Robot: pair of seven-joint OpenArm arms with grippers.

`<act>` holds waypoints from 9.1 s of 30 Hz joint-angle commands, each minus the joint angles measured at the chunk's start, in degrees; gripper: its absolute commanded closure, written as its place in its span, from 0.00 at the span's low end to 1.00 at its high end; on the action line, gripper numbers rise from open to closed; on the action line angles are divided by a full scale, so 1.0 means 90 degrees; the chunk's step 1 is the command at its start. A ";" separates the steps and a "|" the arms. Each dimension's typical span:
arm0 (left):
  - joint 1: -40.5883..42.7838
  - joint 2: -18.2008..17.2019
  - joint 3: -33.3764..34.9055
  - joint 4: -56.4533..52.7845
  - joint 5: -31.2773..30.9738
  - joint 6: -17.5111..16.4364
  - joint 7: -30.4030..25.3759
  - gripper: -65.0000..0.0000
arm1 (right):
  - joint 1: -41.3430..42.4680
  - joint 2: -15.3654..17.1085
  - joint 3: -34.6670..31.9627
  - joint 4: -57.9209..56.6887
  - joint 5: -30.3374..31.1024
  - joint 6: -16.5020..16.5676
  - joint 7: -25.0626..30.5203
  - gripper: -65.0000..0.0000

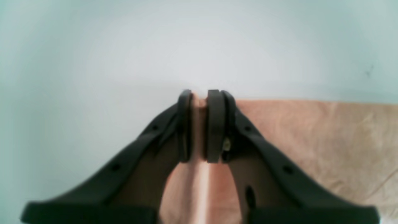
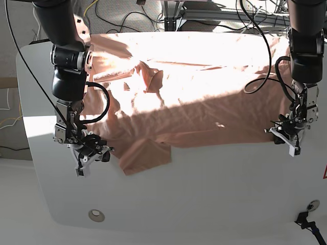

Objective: Fold the T-shirt properly
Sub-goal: 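Release and move both grippers down to the shirt's hem corners, then grasp the hem corners with both grippers and lift, then fold the hem over toward the collar edge with both grippers, then lower the hem onto the shirt and open both grippers, then move the left gripper inward over the folded shirt to its middle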

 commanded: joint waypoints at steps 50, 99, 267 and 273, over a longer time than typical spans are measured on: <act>0.0582 -0.0086 0.0011 0.0598 0.0075 -0.0036 0.0350 1.00 | -0.0265 -0.0346 0.0021 -0.0330 -0.0304 -0.0176 0.1144 0.23; 0.0582 -0.0096 0.0021 0.0598 0.0085 0.0003 0.0311 1.00 | 0.0213 -0.0639 -0.0507 -0.0321 -0.0324 -0.0186 0.1153 1.00; 0.4049 0.0949 -0.3701 0.4964 -0.1586 -0.1530 0.3310 0.55 | -0.4544 -0.0766 0.0099 0.5423 -0.0285 0.0341 -0.1083 1.00; 0.3844 0.0949 -0.3701 0.4974 -0.1586 -0.1559 0.3310 0.94 | -0.4554 -0.0766 0.0099 0.5423 -0.0285 0.0341 -0.1083 1.00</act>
